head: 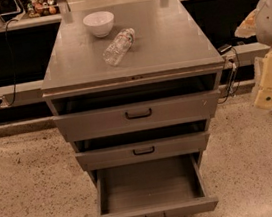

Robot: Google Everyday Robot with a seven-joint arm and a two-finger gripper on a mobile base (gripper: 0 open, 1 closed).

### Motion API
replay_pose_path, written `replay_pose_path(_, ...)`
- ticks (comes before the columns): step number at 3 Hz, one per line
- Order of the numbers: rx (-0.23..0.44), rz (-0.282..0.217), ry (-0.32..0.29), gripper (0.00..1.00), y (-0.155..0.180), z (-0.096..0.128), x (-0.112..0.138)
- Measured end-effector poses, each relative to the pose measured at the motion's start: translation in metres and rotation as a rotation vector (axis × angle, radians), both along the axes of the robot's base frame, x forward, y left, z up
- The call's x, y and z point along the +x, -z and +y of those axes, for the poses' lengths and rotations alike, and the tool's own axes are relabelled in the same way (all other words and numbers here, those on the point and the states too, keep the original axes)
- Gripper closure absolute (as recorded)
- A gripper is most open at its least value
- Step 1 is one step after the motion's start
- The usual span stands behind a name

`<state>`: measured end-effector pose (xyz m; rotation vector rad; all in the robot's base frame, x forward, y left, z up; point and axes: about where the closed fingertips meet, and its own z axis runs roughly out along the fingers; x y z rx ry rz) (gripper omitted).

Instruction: Close bottom drawer

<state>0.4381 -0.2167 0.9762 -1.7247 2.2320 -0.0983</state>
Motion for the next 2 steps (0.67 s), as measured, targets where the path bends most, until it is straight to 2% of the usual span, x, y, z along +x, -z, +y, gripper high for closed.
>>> replay_pose_path(1,0.0,0.0,0.0,0.0,0.0,0.0,0.0)
replay_pose_path(2,0.02,-0.001,-0.001,0.0,0.034,0.003,0.004)
